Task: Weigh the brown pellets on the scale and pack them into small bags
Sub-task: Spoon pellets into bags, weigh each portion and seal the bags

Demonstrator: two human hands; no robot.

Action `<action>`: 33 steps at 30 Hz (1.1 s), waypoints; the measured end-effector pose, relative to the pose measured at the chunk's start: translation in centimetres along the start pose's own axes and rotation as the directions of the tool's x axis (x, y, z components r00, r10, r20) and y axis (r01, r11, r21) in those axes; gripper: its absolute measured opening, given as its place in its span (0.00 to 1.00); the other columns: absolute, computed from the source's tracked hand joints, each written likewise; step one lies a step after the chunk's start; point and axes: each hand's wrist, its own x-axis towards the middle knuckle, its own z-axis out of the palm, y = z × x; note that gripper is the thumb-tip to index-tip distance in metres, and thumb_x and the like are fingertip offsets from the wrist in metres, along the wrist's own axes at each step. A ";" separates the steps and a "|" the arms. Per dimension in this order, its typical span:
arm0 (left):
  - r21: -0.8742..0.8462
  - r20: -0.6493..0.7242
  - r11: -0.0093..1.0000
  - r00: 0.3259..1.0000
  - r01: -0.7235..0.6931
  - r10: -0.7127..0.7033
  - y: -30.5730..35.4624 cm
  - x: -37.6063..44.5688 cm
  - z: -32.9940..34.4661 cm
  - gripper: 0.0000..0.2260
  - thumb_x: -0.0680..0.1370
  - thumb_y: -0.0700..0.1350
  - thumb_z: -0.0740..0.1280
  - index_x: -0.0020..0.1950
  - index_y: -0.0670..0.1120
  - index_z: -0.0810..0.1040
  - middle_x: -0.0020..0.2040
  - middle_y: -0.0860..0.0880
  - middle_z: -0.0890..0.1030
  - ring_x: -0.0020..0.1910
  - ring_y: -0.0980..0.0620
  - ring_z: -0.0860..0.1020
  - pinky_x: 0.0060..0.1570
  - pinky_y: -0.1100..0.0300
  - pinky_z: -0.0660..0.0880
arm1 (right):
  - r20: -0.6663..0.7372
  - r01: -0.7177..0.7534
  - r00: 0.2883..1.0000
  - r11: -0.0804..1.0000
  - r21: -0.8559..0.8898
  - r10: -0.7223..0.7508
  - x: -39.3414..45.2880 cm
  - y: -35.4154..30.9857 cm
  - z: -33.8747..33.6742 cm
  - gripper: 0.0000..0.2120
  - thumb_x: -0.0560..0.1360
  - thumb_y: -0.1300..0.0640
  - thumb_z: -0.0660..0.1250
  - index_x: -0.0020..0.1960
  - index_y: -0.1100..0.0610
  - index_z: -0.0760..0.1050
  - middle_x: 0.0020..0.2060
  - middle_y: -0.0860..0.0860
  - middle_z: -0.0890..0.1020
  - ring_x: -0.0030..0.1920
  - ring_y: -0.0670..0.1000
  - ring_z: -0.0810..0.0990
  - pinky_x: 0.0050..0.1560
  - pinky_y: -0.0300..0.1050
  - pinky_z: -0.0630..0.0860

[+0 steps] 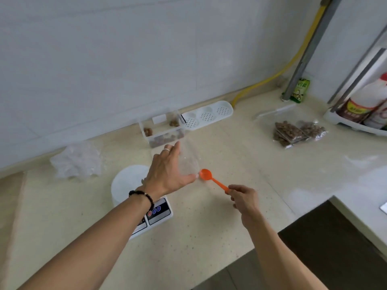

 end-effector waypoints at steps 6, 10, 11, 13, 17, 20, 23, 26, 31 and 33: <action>0.084 0.011 0.996 1.000 0.022 -0.023 -2.4 -1.4 -0.8 0.39 0.65 0.65 0.72 0.67 0.47 0.62 0.58 0.49 0.71 0.56 0.47 0.74 0.58 0.50 0.68 | -0.084 0.042 0.991 0.855 -0.516 -0.100 -0.9 -0.8 2.1 0.07 0.74 0.51 0.63 0.46 0.47 0.80 0.40 0.49 0.79 0.54 0.53 0.74 0.51 0.46 0.68; 0.100 0.014 0.994 0.998 0.054 -0.055 -4.4 -1.8 -1.5 0.37 0.65 0.65 0.72 0.66 0.48 0.62 0.57 0.49 0.71 0.54 0.47 0.73 0.58 0.50 0.68 | 0.082 0.258 0.964 0.825 -0.503 -0.252 -1.7 -3.6 4.9 0.10 0.75 0.52 0.64 0.49 0.51 0.82 0.48 0.53 0.83 0.56 0.56 0.77 0.52 0.44 0.72; 0.105 0.017 0.992 0.998 0.065 -0.067 -5.1 -1.8 -1.8 0.37 0.66 0.65 0.72 0.65 0.48 0.62 0.56 0.49 0.71 0.54 0.46 0.73 0.58 0.50 0.68 | 0.144 0.336 0.941 0.796 -0.504 -0.306 -2.1 -4.3 5.7 0.10 0.76 0.53 0.64 0.50 0.54 0.83 0.49 0.54 0.83 0.54 0.56 0.79 0.49 0.42 0.72; 0.119 0.036 0.988 0.994 0.097 -0.102 -6.6 -1.5 -2.1 0.37 0.66 0.65 0.72 0.66 0.48 0.62 0.56 0.49 0.71 0.55 0.46 0.72 0.58 0.50 0.69 | 0.251 0.478 0.878 0.721 -0.501 -0.408 -2.6 -5.7 7.6 0.11 0.76 0.53 0.64 0.54 0.56 0.82 0.51 0.53 0.83 0.53 0.54 0.80 0.50 0.42 0.73; 0.128 0.073 0.983 0.987 0.131 -0.141 -9.0 -0.5 -1.6 0.40 0.65 0.67 0.72 0.69 0.48 0.61 0.59 0.48 0.71 0.58 0.47 0.72 0.59 0.50 0.69 | 0.408 0.547 0.830 0.699 -0.460 -0.381 -2.6 -7.9 11.9 0.12 0.77 0.43 0.60 0.46 0.51 0.75 0.41 0.46 0.78 0.42 0.48 0.77 0.44 0.45 0.74; 0.091 0.091 0.990 0.989 0.105 -0.113 -10.2 0.2 -0.4 0.45 0.65 0.70 0.70 0.72 0.47 0.59 0.63 0.47 0.70 0.62 0.47 0.70 0.62 0.50 0.67 | 0.396 0.410 0.881 0.838 -0.360 -0.261 -1.8 -8.9 14.4 0.13 0.77 0.52 0.65 0.55 0.59 0.76 0.42 0.52 0.83 0.40 0.48 0.80 0.43 0.45 0.78; 0.035 0.124 0.994 0.987 0.103 -0.106 -11.5 0.3 0.1 0.53 0.64 0.73 0.69 0.77 0.46 0.53 0.71 0.46 0.66 0.68 0.46 0.66 0.67 0.49 0.64 | 0.386 0.351 0.899 0.866 -0.357 -0.205 -0.9 -9.4 15.6 0.14 0.73 0.65 0.69 0.58 0.62 0.77 0.41 0.56 0.83 0.37 0.49 0.81 0.46 0.45 0.81; 0.003 0.138 0.991 0.981 0.136 -0.135 -13.4 -0.7 0.2 0.50 0.66 0.69 0.70 0.78 0.47 0.52 0.73 0.46 0.64 0.69 0.46 0.66 0.68 0.51 0.63 | 0.362 0.347 0.909 0.854 -0.388 -0.205 0.1 -9.4 16.5 0.13 0.73 0.68 0.68 0.56 0.62 0.78 0.41 0.57 0.84 0.35 0.49 0.80 0.43 0.44 0.80; 0.012 0.111 0.980 0.973 0.201 -0.201 -17.2 -4.0 0.5 0.44 0.70 0.67 0.68 0.77 0.48 0.55 0.75 0.47 0.63 0.69 0.47 0.67 0.68 0.54 0.64 | 0.335 0.346 0.919 0.837 -0.424 -0.210 2.3 -9.4 18.6 0.13 0.73 0.67 0.67 0.57 0.62 0.79 0.44 0.58 0.84 0.36 0.50 0.80 0.38 0.41 0.77; -0.006 0.078 0.970 0.967 0.242 -0.241 -18.1 -5.3 0.4 0.42 0.72 0.66 0.67 0.78 0.46 0.56 0.75 0.46 0.62 0.70 0.47 0.66 0.69 0.55 0.63 | 0.333 0.383 0.911 0.801 -0.460 -0.244 2.9 -9.3 19.4 0.13 0.74 0.65 0.67 0.58 0.60 0.78 0.49 0.58 0.84 0.43 0.53 0.82 0.43 0.43 0.78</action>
